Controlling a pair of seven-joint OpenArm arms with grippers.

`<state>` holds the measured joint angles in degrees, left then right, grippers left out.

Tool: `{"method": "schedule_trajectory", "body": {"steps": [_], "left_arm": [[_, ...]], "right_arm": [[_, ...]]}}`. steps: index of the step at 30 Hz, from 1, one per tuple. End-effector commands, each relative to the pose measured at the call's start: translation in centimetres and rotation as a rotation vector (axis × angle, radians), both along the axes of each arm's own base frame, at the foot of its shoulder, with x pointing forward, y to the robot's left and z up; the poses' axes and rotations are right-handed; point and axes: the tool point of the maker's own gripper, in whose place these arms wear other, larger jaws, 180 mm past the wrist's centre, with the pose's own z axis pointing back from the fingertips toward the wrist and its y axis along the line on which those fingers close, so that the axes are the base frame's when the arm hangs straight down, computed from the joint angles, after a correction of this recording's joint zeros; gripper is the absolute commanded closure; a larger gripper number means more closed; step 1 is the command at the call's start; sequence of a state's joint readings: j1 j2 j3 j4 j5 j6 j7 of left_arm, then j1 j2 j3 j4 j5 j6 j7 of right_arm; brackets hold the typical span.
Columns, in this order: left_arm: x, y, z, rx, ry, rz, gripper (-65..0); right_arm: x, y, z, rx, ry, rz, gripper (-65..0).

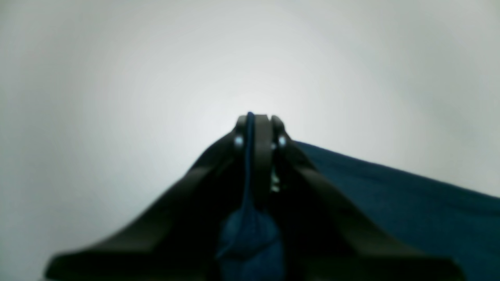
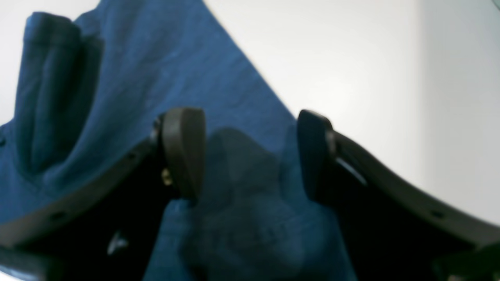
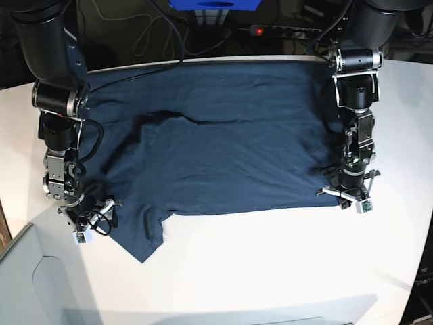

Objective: Fold the T-shirt properly
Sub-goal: 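Reach both grippers to the hem corners and pinch them, then lift the hem and fold it toward the collar edge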

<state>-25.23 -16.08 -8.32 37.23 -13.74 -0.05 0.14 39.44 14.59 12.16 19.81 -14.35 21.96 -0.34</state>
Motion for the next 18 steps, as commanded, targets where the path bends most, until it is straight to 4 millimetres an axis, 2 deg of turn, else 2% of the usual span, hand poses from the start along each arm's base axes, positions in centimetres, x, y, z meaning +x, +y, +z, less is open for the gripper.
{"method": "schedule_trajectory", "body": {"steps": [1,9,11,13,18], "left_arm": [[-0.4,0.6,-0.4,0.006,0.044,0.006,0.0],[-0.4,0.4,-0.6,0.006,0.050,0.003,0.0],[-0.6,0.4,-0.8,0.005,0.054,0.003,0.0],[-1.0,0.3,-1.1,0.006,0.061,0.000,0.0],[-1.2,0.3,-1.3,0.006,0.066,0.000,0.0]], "right_arm": [[1.6,-0.8,2.3,0.001,-0.072,-0.018,-35.6],[-0.2,-0.8,0.2,-0.001,-0.022,-0.017,-34.7],[-0.3,-0.8,0.0,-0.002,-0.019,-0.016,-32.2],[-0.3,-0.9,0.0,-0.003,-0.019,-0.017,-25.0],[-0.3,-0.9,0.1,-0.004,-0.022,-0.016,-0.4]]}}
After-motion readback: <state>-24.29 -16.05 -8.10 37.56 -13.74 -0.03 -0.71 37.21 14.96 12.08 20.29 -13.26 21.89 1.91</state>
